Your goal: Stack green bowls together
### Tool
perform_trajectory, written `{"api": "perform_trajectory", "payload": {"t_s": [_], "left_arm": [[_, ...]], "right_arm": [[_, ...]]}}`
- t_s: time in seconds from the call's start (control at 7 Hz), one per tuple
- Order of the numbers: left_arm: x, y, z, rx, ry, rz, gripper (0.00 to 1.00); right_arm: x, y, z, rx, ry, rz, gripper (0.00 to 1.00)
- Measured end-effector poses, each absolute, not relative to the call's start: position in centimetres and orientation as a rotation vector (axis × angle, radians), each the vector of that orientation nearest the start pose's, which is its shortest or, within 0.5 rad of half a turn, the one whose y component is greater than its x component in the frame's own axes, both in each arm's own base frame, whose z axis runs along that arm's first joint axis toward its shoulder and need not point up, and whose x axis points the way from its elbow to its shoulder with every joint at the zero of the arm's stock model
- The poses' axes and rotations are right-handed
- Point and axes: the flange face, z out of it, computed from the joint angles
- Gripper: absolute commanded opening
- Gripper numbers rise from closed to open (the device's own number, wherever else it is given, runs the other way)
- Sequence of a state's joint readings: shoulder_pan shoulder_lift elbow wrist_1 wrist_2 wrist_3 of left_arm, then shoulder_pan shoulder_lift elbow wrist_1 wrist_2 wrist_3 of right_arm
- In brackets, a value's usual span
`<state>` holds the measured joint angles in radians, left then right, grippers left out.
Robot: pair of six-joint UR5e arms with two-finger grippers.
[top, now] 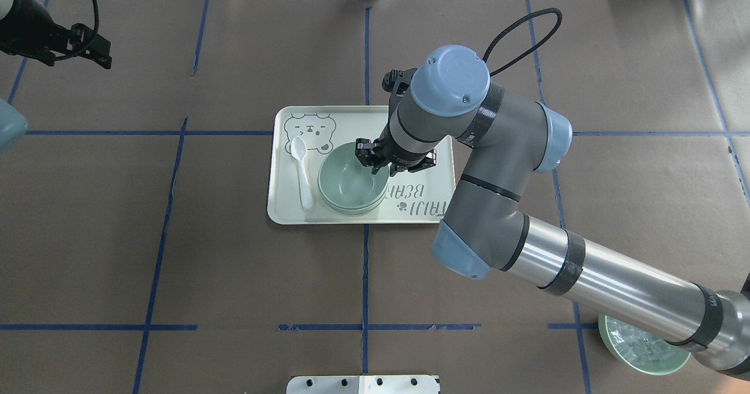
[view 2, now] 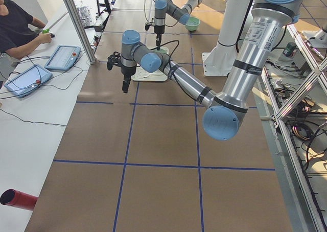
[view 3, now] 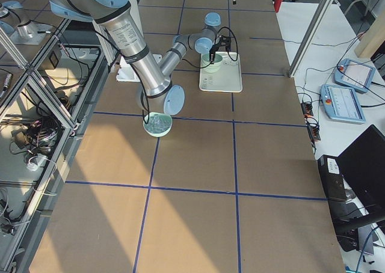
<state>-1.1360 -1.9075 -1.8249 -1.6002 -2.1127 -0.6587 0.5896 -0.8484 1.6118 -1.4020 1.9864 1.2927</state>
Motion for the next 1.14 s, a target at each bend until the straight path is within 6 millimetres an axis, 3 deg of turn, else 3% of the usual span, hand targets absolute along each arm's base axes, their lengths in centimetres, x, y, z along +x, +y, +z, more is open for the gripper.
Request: {"api": "perform_trajectory", "payload": {"t_s": [0.29, 0.57, 0.86, 1.14], "left_arm": [[15.9, -58.1, 36.9, 0.256, 0.743, -0.029, 1.0], [12.7, -58.4, 39.1, 0.259, 0.733, 0.019, 1.0], [8.5, -57.8, 42.9, 0.26, 0.711, 0.091, 1.0], [2.9, -57.0, 47.9, 0.26, 0.673, 0.156, 1.0]], "right_arm": [[-50.4, -47.3, 18.5, 0.016, -0.963, 0.105, 1.0], [-44.3, -48.3, 19.4, 0.024, -0.901, 0.073, 1.0], [-35.6, -49.2, 23.7, 0.092, -0.839, -0.026, 1.0], [-26.3, -51.5, 30.7, 0.118, -0.799, -0.123, 1.0]]}}
